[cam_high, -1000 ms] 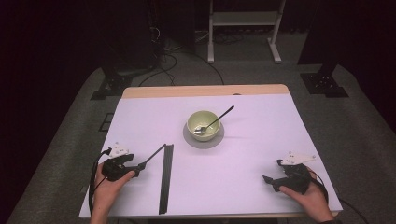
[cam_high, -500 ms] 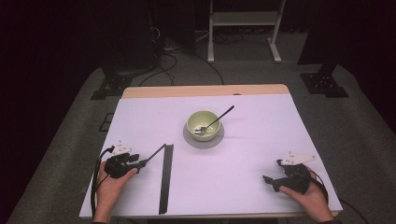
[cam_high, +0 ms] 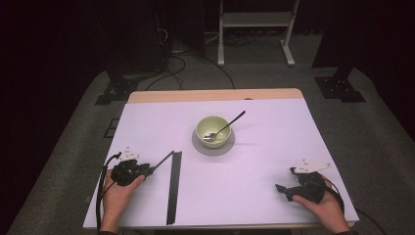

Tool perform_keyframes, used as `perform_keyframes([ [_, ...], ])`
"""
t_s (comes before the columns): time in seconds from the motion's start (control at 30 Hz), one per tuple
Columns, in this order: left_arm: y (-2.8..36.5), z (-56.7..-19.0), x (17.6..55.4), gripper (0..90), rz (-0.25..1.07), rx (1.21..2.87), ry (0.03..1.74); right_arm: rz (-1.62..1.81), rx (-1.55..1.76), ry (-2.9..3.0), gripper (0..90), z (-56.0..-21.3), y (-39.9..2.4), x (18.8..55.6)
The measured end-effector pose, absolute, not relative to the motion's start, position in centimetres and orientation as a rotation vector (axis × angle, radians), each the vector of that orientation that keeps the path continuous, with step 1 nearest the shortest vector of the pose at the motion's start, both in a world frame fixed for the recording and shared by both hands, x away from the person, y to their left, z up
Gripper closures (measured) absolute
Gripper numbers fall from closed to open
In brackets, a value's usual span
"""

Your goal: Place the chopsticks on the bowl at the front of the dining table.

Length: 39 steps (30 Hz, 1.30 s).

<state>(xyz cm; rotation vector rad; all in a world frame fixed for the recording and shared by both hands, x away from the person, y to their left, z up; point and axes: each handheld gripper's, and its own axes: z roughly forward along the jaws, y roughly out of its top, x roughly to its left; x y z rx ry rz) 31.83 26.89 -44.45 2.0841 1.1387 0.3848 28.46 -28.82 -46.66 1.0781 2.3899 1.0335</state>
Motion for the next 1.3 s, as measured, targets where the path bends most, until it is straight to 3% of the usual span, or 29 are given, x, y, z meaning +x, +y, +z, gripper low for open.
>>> perform_keyframes([
  [0.87, 26.7, -44.91, 32.12, 84.5, 0.379, 2.087, 1.17, 1.034, 1.077, 2.388, 12.0, -46.67, -28.82, 28.44],
  [1.3, 26.47, -44.84, 32.08, 86.4, 0.397, 2.095, 1.173, 1.034, 1.077, 2.388, 12.1, -46.67, -28.82, 28.44],
])
